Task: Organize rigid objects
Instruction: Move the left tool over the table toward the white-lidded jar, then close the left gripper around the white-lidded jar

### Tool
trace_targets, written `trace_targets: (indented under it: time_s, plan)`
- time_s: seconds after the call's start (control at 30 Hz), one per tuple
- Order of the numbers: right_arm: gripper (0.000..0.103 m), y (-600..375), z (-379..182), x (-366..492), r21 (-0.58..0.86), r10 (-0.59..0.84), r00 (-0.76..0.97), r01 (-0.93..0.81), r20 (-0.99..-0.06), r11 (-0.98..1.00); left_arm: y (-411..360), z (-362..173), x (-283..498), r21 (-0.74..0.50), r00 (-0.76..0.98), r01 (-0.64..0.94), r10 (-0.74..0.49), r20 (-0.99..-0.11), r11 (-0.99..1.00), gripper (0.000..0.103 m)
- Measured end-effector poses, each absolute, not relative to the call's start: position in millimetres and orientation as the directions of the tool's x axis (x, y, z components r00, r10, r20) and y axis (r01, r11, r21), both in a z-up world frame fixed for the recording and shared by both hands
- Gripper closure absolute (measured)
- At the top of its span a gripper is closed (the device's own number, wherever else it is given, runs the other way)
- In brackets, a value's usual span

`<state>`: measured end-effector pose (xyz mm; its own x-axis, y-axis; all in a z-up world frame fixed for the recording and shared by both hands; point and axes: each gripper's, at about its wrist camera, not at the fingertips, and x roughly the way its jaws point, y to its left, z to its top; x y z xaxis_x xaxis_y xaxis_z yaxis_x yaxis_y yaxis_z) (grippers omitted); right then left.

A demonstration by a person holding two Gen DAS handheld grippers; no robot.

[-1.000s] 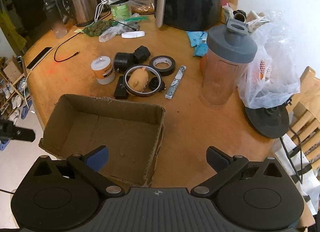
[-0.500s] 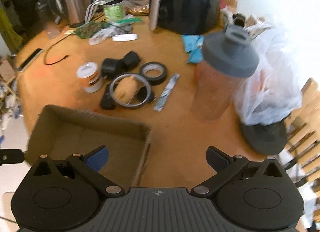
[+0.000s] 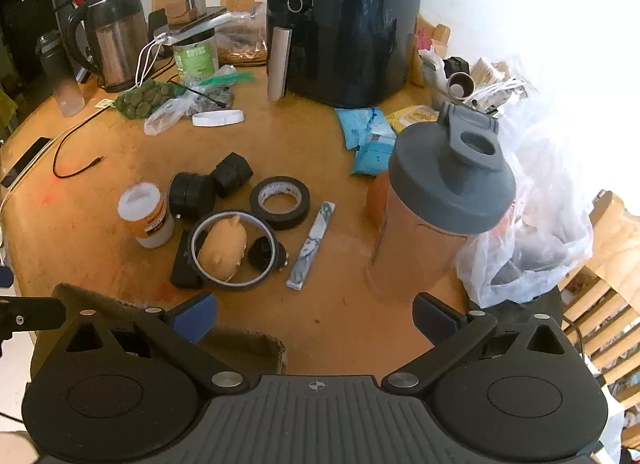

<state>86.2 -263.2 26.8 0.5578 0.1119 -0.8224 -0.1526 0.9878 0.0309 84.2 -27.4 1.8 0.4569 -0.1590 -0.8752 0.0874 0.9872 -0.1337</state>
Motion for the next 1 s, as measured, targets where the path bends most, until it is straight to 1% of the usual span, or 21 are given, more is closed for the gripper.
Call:
trace_targets:
  time_s: [0.1, 0.23, 0.4, 0.6, 0.63, 0.67, 0.7, 0.73, 0.83, 0.93, 1.0]
  plan:
    - [0.000, -262.6, 25.1, 91.6, 0.052, 0.117, 0.542, -0.134, -0.832, 0.990, -26.9, 1.0, 95.4, -0.136, 0.459, 0.139, -0.185, -0.869, 0.981, 0.000]
    - [0.000, -262.0, 22.6, 95.4, 0.091, 0.130, 0.522, -0.100, -0.843, 0.991, -21.2, -1.2, 107.7, -0.148, 0.460, 0.169, -0.210, -0.863, 0.975, 0.000]
    - [0.000, -258.8, 22.1, 96.0, 0.105, 0.133, 0.510, -0.084, -0.850, 0.991, -13.3, -8.2, 127.8, -0.129, 0.490, 0.176, -0.200, -0.849, 0.976, 0.000]
    - [0.000, -256.4, 22.5, 92.8, 0.126, 0.144, 0.504, -0.070, -0.852, 0.990, -11.3, -30.8, 163.2, -0.095, 0.520, 0.214, -0.196, -0.831, 0.972, 0.000]
    - [0.000, -256.2, 22.0, 92.3, 0.131, 0.146, 0.500, -0.066, -0.854, 0.989, -10.9, -35.9, 170.0, -0.096, 0.522, 0.214, -0.197, -0.830, 0.972, 0.002]
    - [0.000, -255.7, 21.4, 91.4, 0.135, 0.147, 0.496, -0.061, -0.856, 0.989, -10.4, -39.4, 175.0, -0.091, 0.526, 0.210, -0.191, -0.829, 0.973, 0.013]
    - [0.000, -255.5, 21.1, 90.7, 0.136, 0.147, 0.494, -0.058, -0.857, 0.989, -11.1, -44.5, 181.4, -0.083, 0.526, 0.213, -0.186, -0.830, 0.974, 0.017]
    - [0.000, -255.1, 20.8, 89.4, 0.136, 0.145, 0.493, -0.055, -0.858, 0.989, -12.7, -50.1, 188.4, -0.072, 0.520, 0.220, -0.179, -0.835, 0.973, 0.019]
    - [0.000, -254.2, 20.1, 85.3, 0.131, 0.136, 0.490, -0.045, -0.861, 0.990, -17.4, -67.0, 203.4, -0.037, 0.503, 0.244, -0.159, -0.849, 0.969, 0.021]
    - [0.000, -254.7, 19.7, 80.7, 0.122, 0.122, 0.488, -0.032, -0.864, 0.992, -19.9, -83.5, 214.6, -0.032, 0.480, 0.264, -0.160, -0.863, 0.964, 0.025]
    - [0.000, -255.9, 19.6, 76.8, 0.116, 0.112, 0.483, -0.022, -0.868, 0.993, -20.2, -91.0, 219.0, -0.034, 0.469, 0.271, -0.163, -0.868, 0.962, 0.033]
